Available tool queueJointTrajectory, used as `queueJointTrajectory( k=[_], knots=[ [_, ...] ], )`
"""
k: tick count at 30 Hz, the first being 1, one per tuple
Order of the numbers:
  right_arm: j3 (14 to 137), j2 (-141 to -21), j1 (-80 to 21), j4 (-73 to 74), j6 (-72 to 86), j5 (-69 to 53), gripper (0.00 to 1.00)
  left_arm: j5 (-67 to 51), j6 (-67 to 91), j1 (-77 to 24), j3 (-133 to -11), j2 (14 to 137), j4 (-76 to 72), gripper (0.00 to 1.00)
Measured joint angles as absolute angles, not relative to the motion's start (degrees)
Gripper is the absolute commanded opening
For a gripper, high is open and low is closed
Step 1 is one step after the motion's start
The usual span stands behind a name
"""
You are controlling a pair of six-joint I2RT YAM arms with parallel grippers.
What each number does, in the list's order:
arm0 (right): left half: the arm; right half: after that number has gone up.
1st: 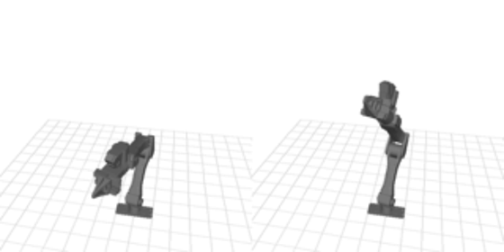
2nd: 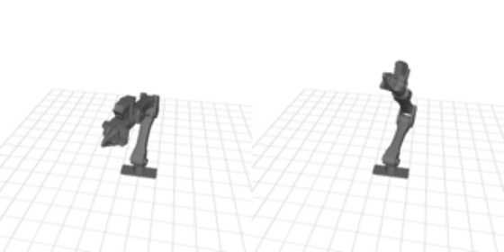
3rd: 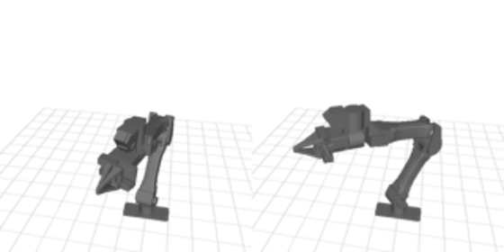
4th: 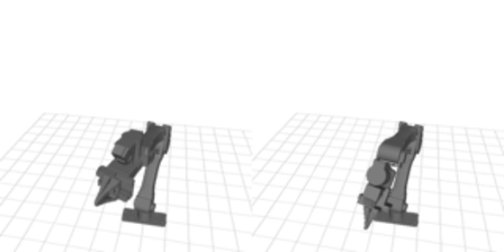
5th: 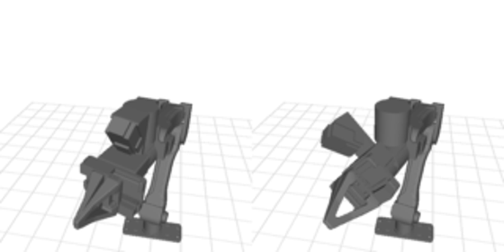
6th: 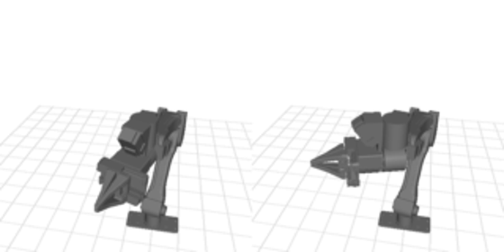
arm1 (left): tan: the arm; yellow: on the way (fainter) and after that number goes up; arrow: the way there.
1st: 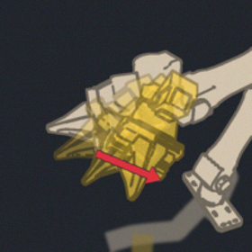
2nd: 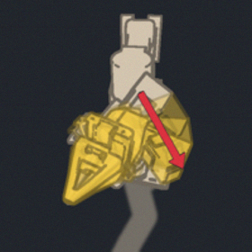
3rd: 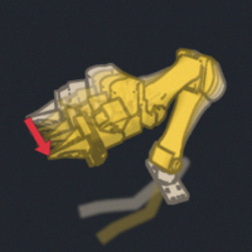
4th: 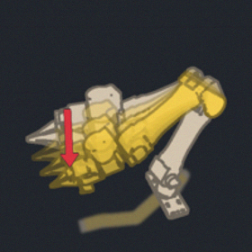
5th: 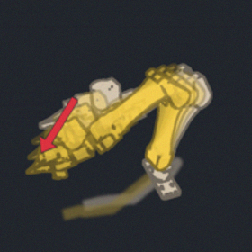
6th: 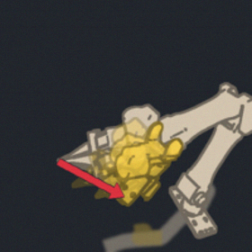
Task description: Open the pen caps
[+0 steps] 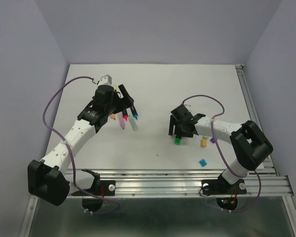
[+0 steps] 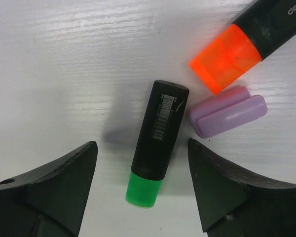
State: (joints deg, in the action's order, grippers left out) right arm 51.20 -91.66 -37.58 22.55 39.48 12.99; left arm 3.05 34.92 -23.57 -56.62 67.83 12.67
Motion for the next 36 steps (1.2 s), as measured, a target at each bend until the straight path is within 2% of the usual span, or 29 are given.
queueJointTrajectory(
  k=[5, 6, 8, 12, 13, 14, 21, 22, 26, 31, 36],
  knots=[
    [52.86, -93.67, -37.60, 22.50, 40.47, 15.29, 0.59, 3.01, 34.87, -23.57, -56.60, 68.16, 12.62, 0.99],
    [53.17, -94.02, -37.60, 22.48, 40.77, 15.90, 0.51, 2.98, 34.83, -23.57, -56.58, 68.20, 12.60, 0.99],
    [53.54, -94.54, -37.60, 22.55, 40.99, 16.93, 0.43, 2.83, 34.74, -23.57, -56.58, 68.25, 12.60, 0.99],
    [54.39, -95.74, -37.76, 22.61, 41.98, 19.27, 0.35, 2.02, 34.50, -23.57, -56.58, 68.27, 12.38, 0.99],
    [54.61, -96.01, -37.85, 22.57, 42.26, 19.68, 0.27, 1.78, 34.41, -23.57, -56.49, 68.27, 12.16, 0.99],
    [54.70, -96.12, -37.93, 22.50, 42.37, 19.92, 0.24, 1.54, 34.26, -23.57, -56.21, 68.25, 11.62, 0.99],
    [54.11, -94.76, -37.98, 20.29, 43.81, 20.97, 0.13, -4.86, 32.40, -23.62, -52.45, 68.25, 7.51, 0.99],
    [53.45, -93.51, -37.98, 19.20, 43.86, 20.73, 0.08, -6.39, 31.86, -23.70, -51.62, 68.25, 6.44, 0.99],
    [52.40, -85.52, -37.98, 15.75, 45.12, 20.21, 0.02, -16.86, 29.28, -25.91, -46.50, 68.18, -1.96, 0.99],
    [52.58, -78.22, -37.98, 12.75, 48.14, 19.99, 0.01, -26.59, 26.26, -31.70, -43.00, 68.38, -10.02, 0.99],
    [52.58, -75.61, -37.98, 11.88, 50.78, 17.67, 0.01, -28.82, 24.01, -37.23, -43.29, 69.73, -15.16, 0.99]
  ],
)
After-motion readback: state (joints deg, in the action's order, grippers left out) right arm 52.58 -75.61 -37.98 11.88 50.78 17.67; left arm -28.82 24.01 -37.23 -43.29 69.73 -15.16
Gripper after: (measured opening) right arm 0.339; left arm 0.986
